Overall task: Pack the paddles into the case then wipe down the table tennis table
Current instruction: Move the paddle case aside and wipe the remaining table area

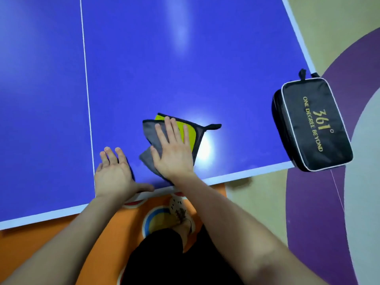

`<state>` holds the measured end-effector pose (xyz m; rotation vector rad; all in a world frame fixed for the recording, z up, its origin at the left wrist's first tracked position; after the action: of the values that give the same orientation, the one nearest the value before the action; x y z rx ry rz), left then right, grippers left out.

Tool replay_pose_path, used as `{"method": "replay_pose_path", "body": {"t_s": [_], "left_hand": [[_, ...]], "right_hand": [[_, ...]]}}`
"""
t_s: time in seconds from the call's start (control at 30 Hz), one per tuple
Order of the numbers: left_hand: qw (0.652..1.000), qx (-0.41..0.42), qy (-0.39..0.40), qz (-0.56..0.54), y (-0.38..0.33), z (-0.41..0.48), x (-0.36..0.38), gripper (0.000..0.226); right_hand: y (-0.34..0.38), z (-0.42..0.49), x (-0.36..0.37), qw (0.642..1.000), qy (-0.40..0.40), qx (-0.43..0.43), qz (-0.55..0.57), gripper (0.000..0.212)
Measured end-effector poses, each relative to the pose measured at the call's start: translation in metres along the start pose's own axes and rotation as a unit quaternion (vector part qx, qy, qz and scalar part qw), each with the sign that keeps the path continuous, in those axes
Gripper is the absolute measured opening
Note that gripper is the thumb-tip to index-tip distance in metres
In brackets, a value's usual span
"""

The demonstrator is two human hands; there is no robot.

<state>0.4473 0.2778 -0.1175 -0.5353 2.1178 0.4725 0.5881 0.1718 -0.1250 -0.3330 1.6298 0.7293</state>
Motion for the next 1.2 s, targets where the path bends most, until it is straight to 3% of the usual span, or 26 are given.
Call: {"method": "replay_pose_path", "body": {"t_s": [0.07, 0.13, 0.27, 0.33, 0.4, 0.47, 0.6, 0.7, 0.73, 0.87, 0.93, 1.03, 1.13, 1.2], "left_hand": [[1.000, -0.004, 0.009, 0.001, 0.001, 0.001, 0.001, 0.182], [1.000, -0.005, 0.021, -0.003, 0.002, 0.001, 0.003, 0.183], [0.999, -0.005, 0.033, -0.004, 0.002, 0.002, 0.005, 0.184], [1.000, -0.011, 0.028, -0.001, 0.004, 0.003, 0.005, 0.184], [0.999, -0.007, 0.031, -0.005, 0.003, 0.003, 0.007, 0.183], [0.999, -0.010, 0.028, -0.011, 0.005, 0.003, 0.009, 0.183], [0.999, -0.013, 0.034, -0.020, 0.005, 0.004, 0.010, 0.184], [0.999, -0.013, 0.037, -0.015, 0.007, 0.005, 0.011, 0.183], [0.999, -0.009, 0.038, -0.012, 0.006, 0.005, 0.011, 0.182], [0.999, -0.005, 0.027, -0.017, 0.008, 0.004, 0.013, 0.181], [1.000, -0.009, 0.019, -0.019, 0.011, 0.004, 0.013, 0.180], [0.999, -0.005, 0.024, -0.023, 0.008, 0.004, 0.013, 0.181], [0.999, -0.007, 0.028, -0.029, 0.008, 0.003, 0.012, 0.180], [0.999, -0.006, 0.025, -0.029, 0.009, 0.003, 0.012, 0.180]], "right_hand": [[-0.014, -0.021, -0.007, 0.998, -0.001, -0.055, 0.021, 0.070], [-0.073, -0.044, -0.022, 0.997, 0.000, -0.077, 0.012, 0.067], [-0.230, -0.070, -0.074, 0.998, -0.016, 0.030, -0.044, 0.067], [-0.255, -0.072, -0.078, 0.993, -0.029, 0.102, -0.056, 0.067], [-0.233, -0.072, -0.068, 0.982, -0.050, 0.177, -0.047, 0.070], [-0.172, -0.075, -0.047, 0.982, -0.043, 0.181, -0.038, 0.073], [-0.066, -0.074, -0.016, 1.000, 0.019, 0.019, -0.009, 0.072], [-0.105, -0.080, -0.030, 0.993, 0.024, -0.114, -0.010, 0.067], [-0.139, -0.082, -0.039, 0.992, 0.020, -0.119, -0.022, 0.066], [-0.263, -0.079, -0.082, 0.999, -0.016, 0.018, -0.049, 0.065], [-0.266, -0.079, -0.077, 0.994, -0.037, 0.091, -0.047, 0.066], [-0.215, -0.092, -0.055, 0.970, -0.057, 0.235, -0.042, 0.072], [-0.159, -0.113, -0.031, 0.981, 0.000, 0.183, -0.065, 0.076], [-0.177, -0.117, -0.029, 0.985, 0.010, 0.148, -0.086, 0.076]]}}
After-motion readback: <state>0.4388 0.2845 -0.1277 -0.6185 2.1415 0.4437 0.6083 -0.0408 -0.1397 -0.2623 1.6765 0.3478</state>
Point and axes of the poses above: each hand's wrist, its own z-axis towards the middle knuckle, its own x-axis out of the palm, y = z × x, the point moved 10 cm from there along z, towards the middle knuckle, and after that the axes turned 8 degrees about x, right-handed, at the moved point
